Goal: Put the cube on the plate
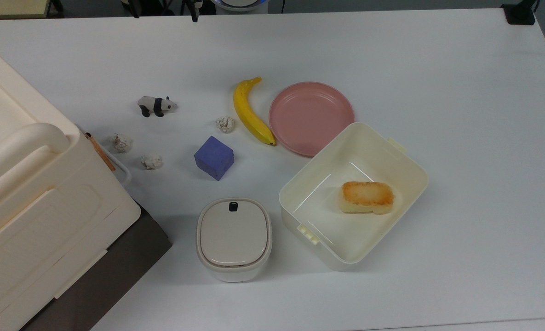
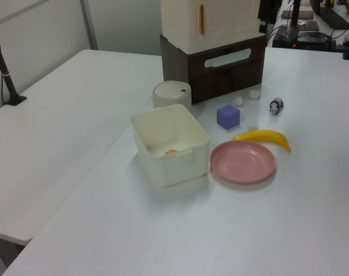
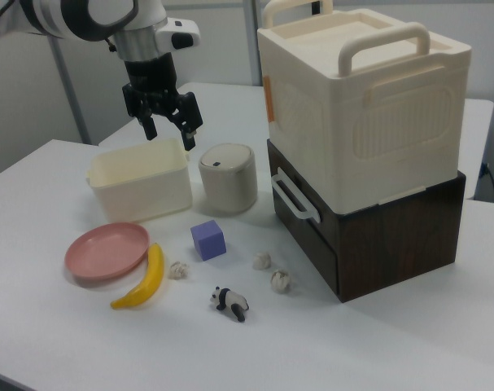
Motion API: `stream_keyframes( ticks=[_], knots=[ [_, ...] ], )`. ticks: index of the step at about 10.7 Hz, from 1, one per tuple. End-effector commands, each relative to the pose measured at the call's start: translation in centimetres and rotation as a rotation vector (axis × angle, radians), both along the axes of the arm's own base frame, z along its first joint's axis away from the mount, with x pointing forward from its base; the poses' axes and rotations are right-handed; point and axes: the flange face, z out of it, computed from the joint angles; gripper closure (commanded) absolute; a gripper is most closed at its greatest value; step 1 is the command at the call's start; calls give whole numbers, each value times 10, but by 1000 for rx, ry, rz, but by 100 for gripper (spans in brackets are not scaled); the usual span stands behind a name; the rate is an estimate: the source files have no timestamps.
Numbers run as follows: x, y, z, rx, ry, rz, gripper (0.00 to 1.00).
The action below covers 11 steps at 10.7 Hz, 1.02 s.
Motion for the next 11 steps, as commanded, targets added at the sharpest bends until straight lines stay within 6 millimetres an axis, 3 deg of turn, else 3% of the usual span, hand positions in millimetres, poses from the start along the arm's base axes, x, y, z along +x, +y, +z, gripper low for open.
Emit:
stream_keyframes(
  ticks=[1, 11],
  knots=[
    [-2, -1, 3, -8, -9, 17, 0],
    [-33, -4, 13, 21, 104, 54, 0]
  ],
)
